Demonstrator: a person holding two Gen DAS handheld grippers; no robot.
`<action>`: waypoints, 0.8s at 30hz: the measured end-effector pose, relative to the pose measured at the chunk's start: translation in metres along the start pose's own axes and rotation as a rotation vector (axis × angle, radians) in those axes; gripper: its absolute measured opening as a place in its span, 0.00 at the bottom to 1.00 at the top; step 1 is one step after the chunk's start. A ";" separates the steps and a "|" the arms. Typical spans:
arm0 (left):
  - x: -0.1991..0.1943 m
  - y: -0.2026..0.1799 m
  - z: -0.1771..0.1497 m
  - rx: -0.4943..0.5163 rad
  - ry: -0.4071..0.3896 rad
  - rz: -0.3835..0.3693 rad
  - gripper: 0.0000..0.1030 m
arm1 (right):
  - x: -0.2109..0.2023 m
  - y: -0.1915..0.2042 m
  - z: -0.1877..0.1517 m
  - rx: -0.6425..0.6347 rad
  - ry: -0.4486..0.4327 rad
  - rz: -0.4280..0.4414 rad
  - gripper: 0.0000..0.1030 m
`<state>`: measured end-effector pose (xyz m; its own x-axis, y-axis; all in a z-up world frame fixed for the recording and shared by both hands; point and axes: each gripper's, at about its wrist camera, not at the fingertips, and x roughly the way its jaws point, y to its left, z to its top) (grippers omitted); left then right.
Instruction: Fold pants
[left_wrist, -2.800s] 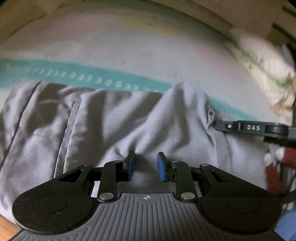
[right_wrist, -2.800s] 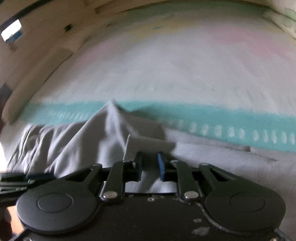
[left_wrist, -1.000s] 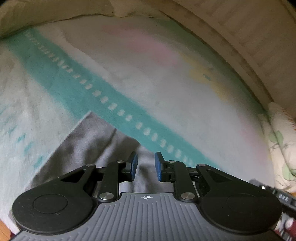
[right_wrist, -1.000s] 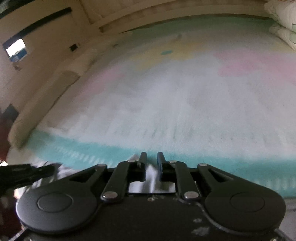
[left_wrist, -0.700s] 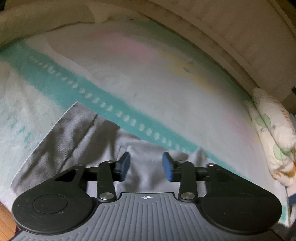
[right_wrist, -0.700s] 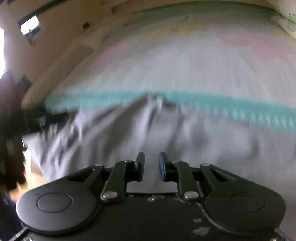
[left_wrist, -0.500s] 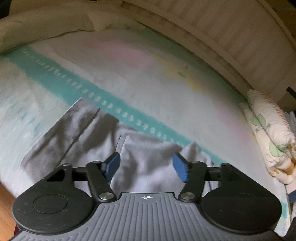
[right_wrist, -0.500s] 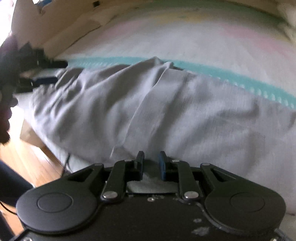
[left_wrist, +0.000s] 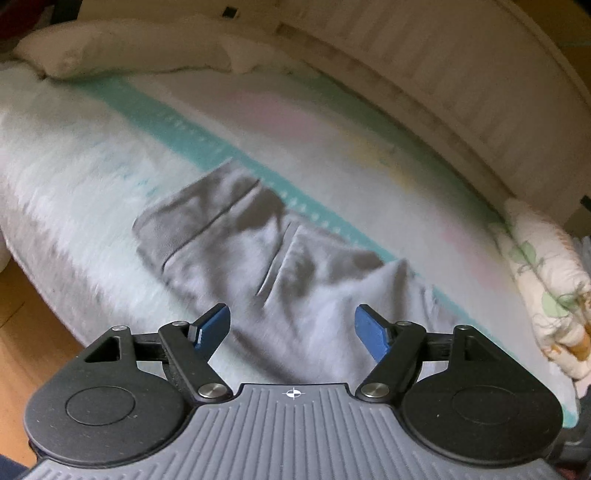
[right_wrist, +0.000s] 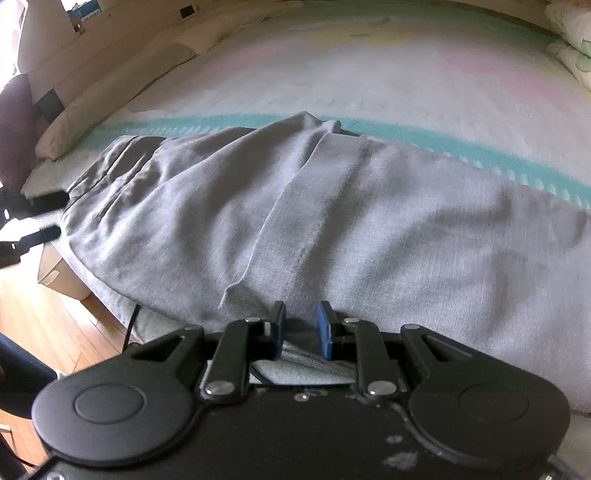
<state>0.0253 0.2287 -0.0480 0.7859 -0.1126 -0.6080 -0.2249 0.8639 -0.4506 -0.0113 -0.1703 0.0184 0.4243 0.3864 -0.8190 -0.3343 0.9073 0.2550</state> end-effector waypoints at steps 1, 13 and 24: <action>0.003 0.001 -0.001 -0.008 0.013 0.008 0.71 | -0.001 -0.001 0.000 0.003 0.000 0.002 0.20; 0.045 0.029 -0.009 -0.113 0.017 0.048 0.72 | 0.007 0.000 0.002 0.020 0.004 0.014 0.21; 0.066 0.030 -0.004 -0.151 -0.035 -0.060 0.99 | 0.011 0.000 0.003 0.033 0.001 0.027 0.22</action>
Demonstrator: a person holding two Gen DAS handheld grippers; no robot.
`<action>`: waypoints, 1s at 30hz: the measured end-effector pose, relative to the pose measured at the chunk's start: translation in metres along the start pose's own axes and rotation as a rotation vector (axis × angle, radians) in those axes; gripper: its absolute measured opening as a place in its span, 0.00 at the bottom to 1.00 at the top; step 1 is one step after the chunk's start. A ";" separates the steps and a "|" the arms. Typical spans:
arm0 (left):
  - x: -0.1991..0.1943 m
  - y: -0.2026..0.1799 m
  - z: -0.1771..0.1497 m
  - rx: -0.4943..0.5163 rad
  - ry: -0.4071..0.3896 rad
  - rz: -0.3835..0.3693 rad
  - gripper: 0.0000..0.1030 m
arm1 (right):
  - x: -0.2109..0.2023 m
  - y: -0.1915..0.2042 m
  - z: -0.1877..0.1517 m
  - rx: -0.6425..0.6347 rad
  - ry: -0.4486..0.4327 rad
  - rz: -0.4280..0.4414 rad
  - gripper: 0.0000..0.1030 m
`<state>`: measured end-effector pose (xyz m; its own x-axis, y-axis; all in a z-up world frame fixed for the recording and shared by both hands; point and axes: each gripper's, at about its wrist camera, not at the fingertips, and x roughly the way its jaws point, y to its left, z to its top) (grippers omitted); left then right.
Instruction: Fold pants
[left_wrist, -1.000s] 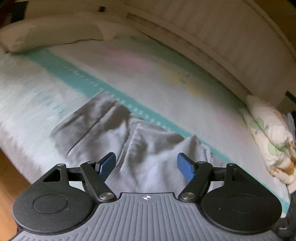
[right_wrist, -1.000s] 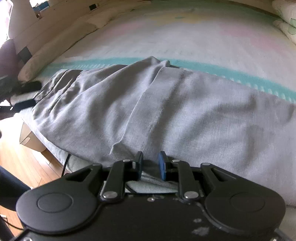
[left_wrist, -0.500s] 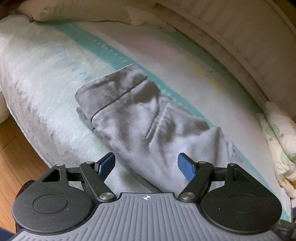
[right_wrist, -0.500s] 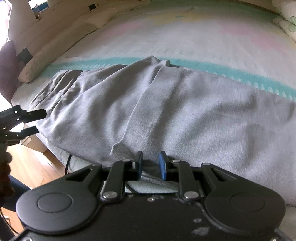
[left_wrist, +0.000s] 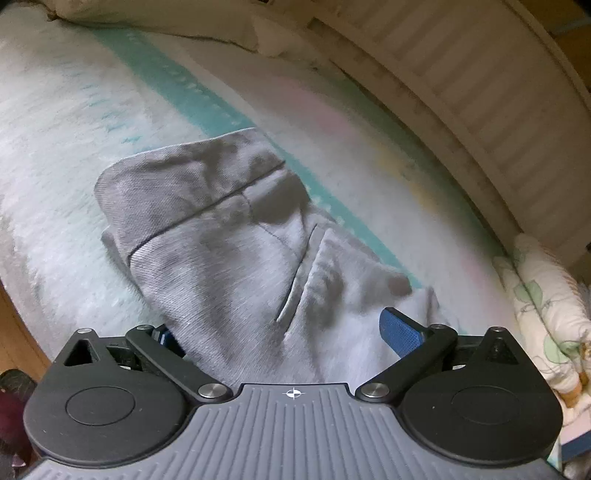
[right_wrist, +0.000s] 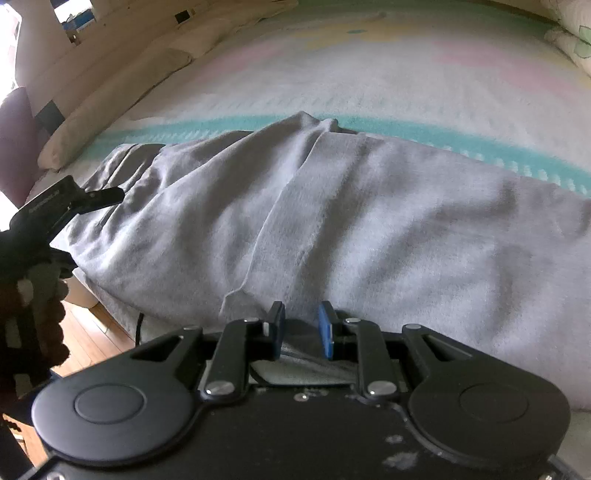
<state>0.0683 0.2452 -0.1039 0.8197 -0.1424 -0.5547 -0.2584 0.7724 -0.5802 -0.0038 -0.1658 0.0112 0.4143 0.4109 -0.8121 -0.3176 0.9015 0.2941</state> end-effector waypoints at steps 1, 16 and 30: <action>-0.001 0.001 0.000 -0.016 -0.009 -0.011 0.99 | 0.000 0.000 0.000 0.001 0.000 0.001 0.22; 0.007 0.003 0.004 -0.099 -0.017 -0.053 0.53 | -0.003 -0.005 -0.001 0.012 -0.003 0.026 0.28; -0.020 -0.050 0.014 0.060 -0.139 -0.057 0.15 | -0.010 -0.016 0.002 0.073 -0.018 0.075 0.30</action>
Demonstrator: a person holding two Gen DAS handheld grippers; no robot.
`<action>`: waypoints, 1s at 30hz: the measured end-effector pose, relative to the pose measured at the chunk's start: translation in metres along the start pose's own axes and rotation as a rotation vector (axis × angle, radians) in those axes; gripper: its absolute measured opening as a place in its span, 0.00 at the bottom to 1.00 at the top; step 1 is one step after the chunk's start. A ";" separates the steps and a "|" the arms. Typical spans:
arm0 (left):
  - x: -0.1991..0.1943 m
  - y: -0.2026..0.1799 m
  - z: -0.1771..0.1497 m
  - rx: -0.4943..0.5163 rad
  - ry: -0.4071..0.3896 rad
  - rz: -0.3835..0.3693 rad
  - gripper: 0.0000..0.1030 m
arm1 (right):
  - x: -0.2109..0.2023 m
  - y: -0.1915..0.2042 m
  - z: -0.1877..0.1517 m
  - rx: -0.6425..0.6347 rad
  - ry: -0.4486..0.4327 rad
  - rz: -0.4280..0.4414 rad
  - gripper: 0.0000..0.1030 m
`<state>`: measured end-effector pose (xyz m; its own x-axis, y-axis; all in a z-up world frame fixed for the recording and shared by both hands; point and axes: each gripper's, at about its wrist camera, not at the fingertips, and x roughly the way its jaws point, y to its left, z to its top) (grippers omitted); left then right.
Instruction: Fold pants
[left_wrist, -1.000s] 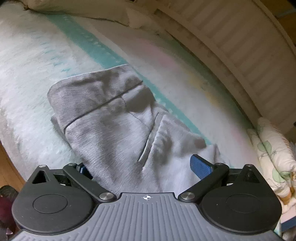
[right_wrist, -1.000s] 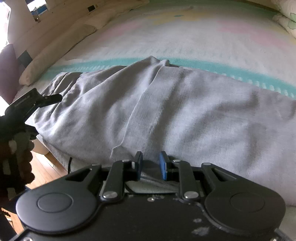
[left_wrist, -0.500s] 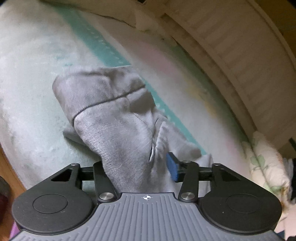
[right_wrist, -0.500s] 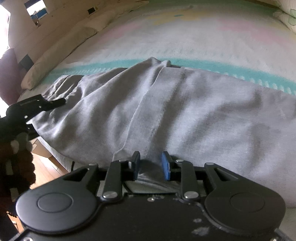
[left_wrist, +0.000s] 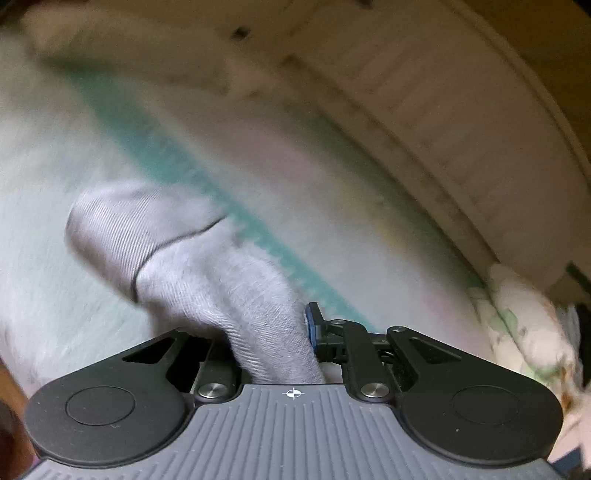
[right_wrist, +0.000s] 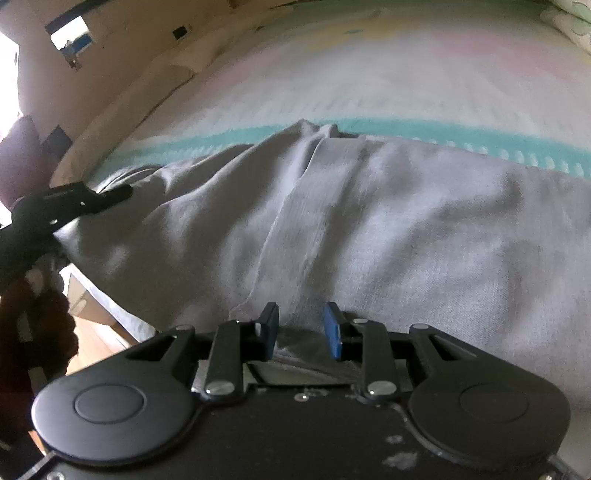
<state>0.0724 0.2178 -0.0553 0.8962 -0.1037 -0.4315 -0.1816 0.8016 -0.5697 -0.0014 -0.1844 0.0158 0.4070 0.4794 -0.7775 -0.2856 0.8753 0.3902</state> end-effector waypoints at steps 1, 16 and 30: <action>-0.005 -0.011 0.001 0.040 -0.015 -0.004 0.15 | -0.003 -0.001 0.001 0.005 -0.009 0.000 0.30; -0.018 -0.239 -0.090 0.868 -0.056 -0.219 0.20 | -0.083 -0.089 0.004 0.314 -0.234 -0.072 0.34; 0.032 -0.292 -0.236 1.245 0.292 -0.379 0.59 | -0.142 -0.170 -0.037 0.605 -0.383 -0.277 0.38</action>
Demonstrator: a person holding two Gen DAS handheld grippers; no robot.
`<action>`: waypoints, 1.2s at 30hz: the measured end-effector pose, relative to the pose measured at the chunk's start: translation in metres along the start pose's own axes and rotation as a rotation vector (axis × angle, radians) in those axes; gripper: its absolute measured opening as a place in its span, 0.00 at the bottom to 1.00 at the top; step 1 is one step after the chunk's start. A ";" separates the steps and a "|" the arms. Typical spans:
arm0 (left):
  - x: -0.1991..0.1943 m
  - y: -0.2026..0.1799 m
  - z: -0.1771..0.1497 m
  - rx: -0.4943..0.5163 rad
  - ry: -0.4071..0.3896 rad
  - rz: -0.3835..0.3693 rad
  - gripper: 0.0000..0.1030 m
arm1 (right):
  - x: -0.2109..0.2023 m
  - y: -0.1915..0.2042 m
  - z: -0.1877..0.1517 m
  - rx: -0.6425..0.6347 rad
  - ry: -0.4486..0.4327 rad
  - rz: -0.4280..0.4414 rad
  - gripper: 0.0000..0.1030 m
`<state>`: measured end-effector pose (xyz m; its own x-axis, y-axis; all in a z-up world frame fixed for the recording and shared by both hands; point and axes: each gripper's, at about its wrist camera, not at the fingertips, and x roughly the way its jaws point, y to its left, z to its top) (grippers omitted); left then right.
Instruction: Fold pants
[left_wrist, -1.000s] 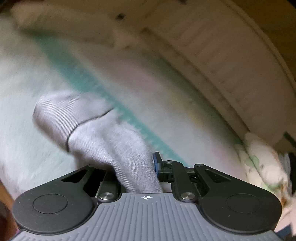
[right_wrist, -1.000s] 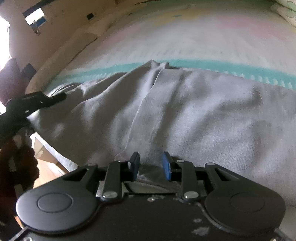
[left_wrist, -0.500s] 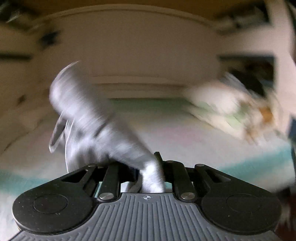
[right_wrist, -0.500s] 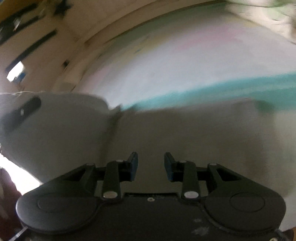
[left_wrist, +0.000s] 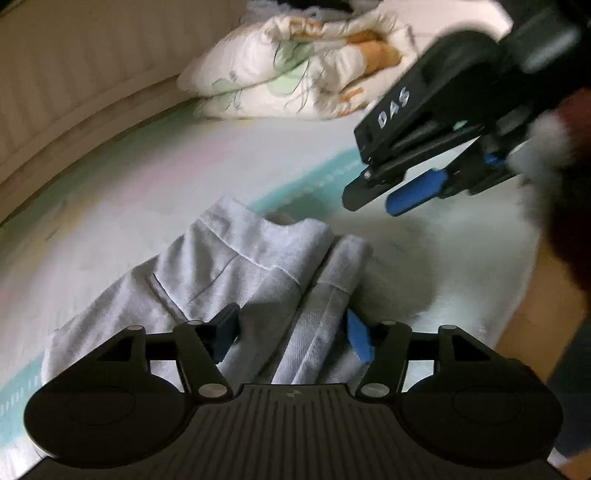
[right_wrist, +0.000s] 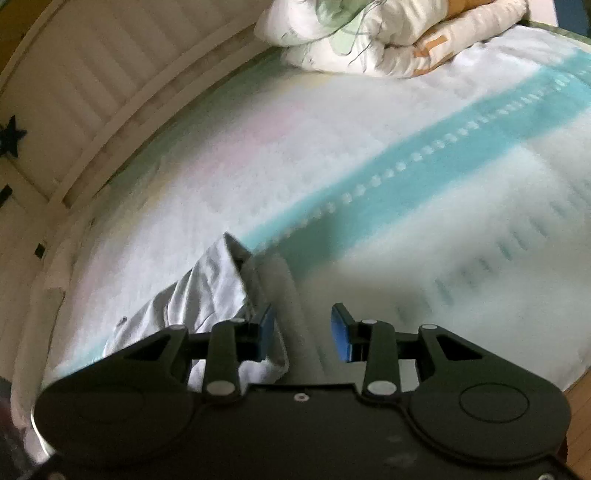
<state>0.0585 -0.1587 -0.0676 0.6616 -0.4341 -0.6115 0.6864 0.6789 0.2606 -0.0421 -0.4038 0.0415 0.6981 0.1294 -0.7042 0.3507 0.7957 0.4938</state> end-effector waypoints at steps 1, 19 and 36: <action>-0.010 0.006 -0.002 -0.001 -0.019 -0.012 0.59 | -0.002 0.000 0.001 0.001 -0.010 0.009 0.38; -0.039 0.180 -0.078 -0.766 0.089 0.057 0.67 | 0.022 0.020 -0.012 -0.036 0.035 0.066 0.52; -0.052 0.171 -0.091 -0.707 0.134 0.039 0.67 | 0.043 0.031 -0.021 0.053 0.186 0.086 0.50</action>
<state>0.1142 0.0337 -0.0591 0.6075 -0.3563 -0.7100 0.2734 0.9329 -0.2342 -0.0140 -0.3610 0.0163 0.6017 0.3065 -0.7376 0.3300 0.7456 0.5790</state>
